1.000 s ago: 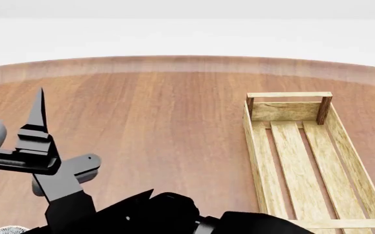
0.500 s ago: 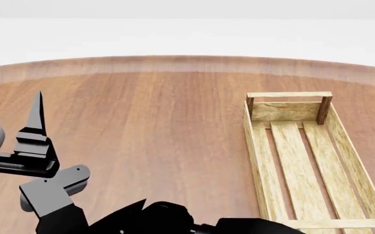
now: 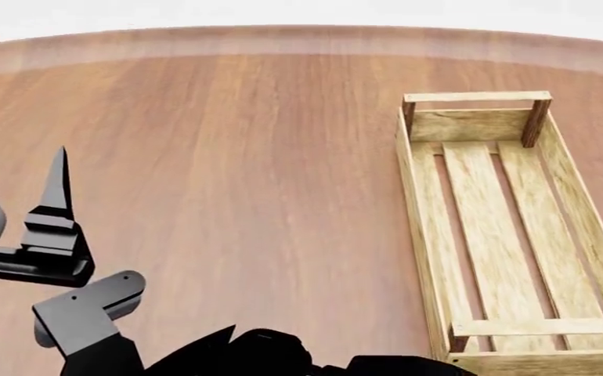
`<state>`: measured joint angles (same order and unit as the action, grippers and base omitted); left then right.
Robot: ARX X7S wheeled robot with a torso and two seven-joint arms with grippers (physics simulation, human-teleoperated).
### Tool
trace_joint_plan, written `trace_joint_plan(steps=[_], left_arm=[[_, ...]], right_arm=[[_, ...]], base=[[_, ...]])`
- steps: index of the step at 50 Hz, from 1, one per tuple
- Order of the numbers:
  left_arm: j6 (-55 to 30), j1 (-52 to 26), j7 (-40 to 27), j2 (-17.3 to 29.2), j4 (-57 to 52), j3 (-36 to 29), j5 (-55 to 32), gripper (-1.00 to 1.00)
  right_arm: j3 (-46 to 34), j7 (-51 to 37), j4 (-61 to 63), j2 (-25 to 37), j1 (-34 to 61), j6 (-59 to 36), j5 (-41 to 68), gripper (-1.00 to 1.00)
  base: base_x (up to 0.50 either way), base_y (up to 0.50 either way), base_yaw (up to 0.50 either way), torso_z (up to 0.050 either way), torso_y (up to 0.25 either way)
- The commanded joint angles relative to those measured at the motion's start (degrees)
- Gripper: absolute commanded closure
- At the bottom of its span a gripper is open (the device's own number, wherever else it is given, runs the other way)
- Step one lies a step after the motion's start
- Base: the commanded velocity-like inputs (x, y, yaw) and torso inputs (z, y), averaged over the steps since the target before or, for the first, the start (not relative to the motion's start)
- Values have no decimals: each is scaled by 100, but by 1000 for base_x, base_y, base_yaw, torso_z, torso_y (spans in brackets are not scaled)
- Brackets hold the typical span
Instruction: Stack the right bowl on the left bowl and place them in the tray.
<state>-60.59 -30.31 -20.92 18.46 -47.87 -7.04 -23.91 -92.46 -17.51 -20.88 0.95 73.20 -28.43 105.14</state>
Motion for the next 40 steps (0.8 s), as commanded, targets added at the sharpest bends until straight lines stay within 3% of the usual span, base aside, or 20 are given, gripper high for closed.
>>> trace_joint_plan(steps=[1,8,23,40], left_arm=[[-8,5,112,-70,-1,75,57,-100],[31,28,127,-51,42,27,41,-100],[95,45,102,-56,50,87,-24,-100],[108,47,52,-5,55,82,-51,-100]], right_arm=[[214,212,54,-95,17,147,-137,100],[191,333,-63,-95,86,379,14,100],[179,338,-172,-95,33,444,62,100],[188,479,-75,-95,-86,-129,-158,100]], base=[[0,0,0,0,-250],[0,0,0,0,-196],[0,0,0,0,0],[0,0,0,0,0]])
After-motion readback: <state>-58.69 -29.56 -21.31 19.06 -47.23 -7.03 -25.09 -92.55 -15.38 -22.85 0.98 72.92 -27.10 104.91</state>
